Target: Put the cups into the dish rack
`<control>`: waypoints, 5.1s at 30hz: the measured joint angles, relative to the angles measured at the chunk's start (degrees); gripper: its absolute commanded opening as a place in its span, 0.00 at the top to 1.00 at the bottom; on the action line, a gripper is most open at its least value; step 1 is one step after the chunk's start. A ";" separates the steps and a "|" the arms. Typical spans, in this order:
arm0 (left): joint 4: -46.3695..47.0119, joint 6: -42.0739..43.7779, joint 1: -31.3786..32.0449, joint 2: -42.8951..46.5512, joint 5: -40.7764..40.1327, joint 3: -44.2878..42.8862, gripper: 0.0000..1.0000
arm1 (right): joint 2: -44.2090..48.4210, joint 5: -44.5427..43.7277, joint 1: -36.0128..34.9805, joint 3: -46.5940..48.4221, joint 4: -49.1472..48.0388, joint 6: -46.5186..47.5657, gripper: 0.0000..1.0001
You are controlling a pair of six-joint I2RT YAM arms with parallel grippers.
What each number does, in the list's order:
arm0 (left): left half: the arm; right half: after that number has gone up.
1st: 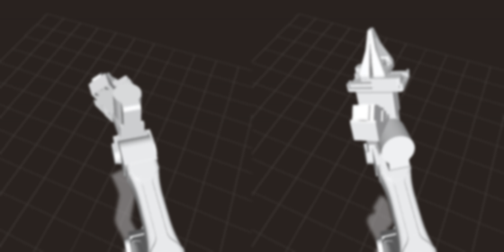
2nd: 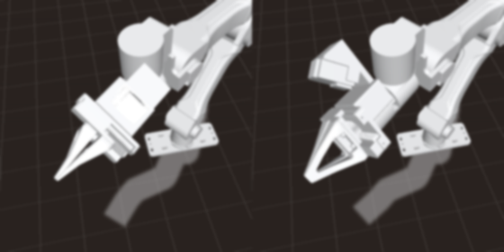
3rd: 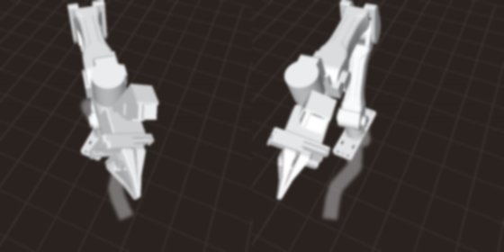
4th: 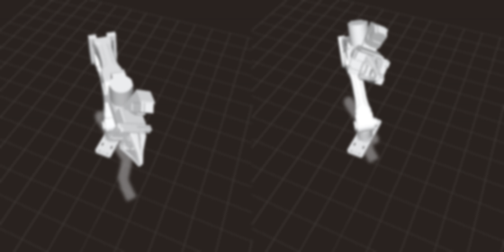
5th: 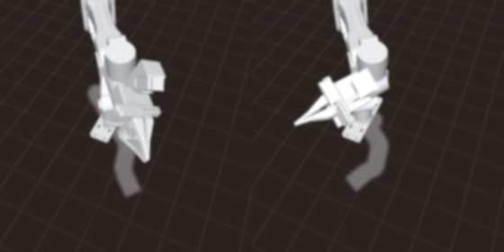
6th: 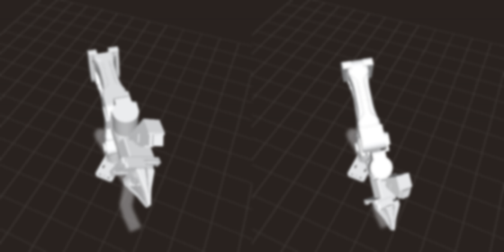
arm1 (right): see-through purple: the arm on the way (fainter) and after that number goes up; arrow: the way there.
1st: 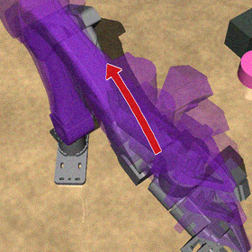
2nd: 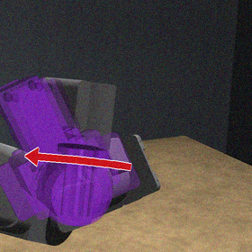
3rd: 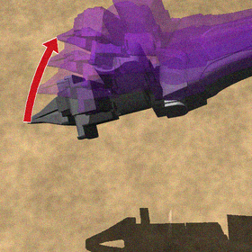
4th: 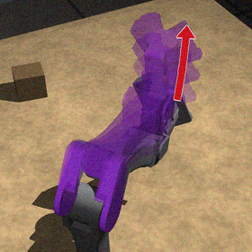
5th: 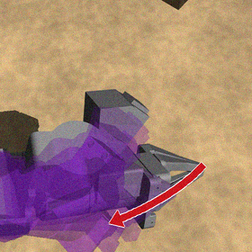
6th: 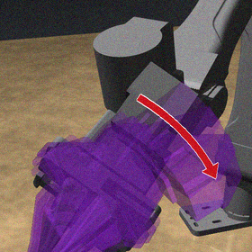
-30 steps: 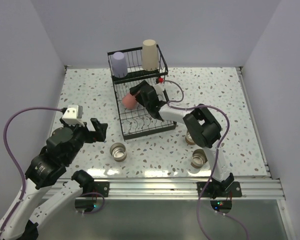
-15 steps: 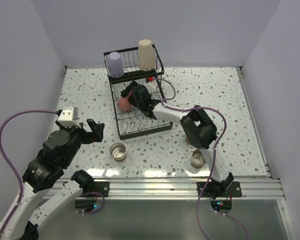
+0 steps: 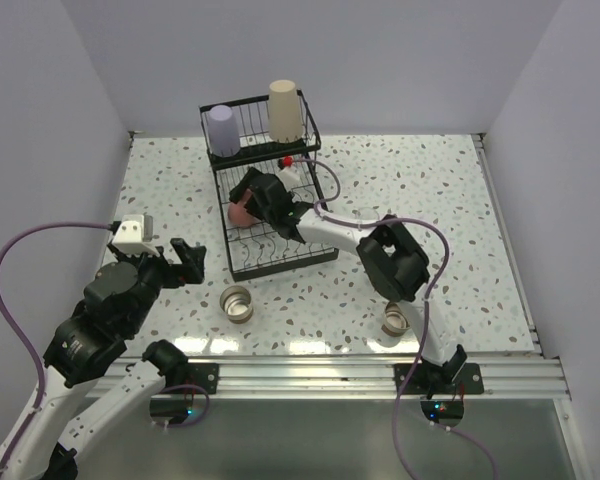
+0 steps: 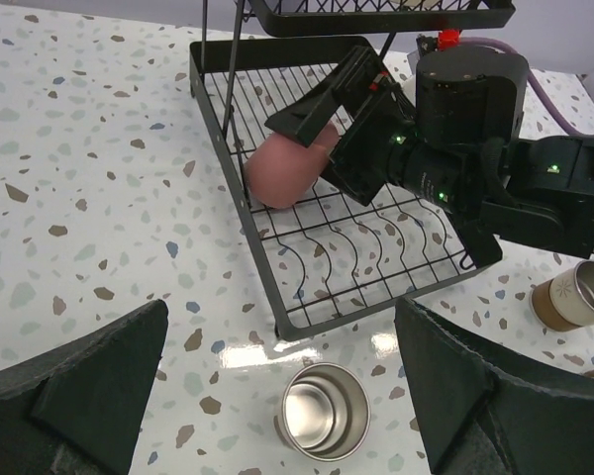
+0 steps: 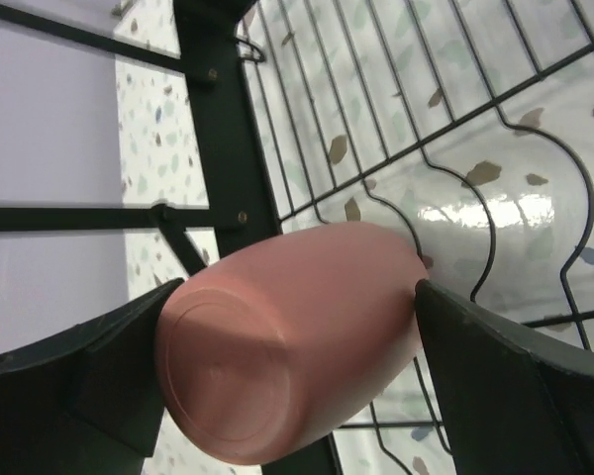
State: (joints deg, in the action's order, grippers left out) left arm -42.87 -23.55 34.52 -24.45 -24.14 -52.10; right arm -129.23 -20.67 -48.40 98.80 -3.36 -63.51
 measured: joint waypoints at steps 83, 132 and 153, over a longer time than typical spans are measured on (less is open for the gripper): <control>3.08 -22.71 14.71 -38.62 11.67 11.19 1.00 | 78.62 -12.85 -5.70 -35.93 42.60 30.47 0.02; 90.18 -6.86 14.69 -25.31 15.91 5.42 1.00 | 57.13 46.86 17.64 -14.32 1.20 -11.34 0.02; 96.56 -8.79 14.69 -32.72 19.45 3.13 1.00 | 53.81 45.46 15.78 -4.74 8.50 -3.89 0.02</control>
State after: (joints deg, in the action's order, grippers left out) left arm 53.69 -32.34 49.21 -57.17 -4.69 -48.97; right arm -75.42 24.80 -32.62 94.06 5.15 -67.40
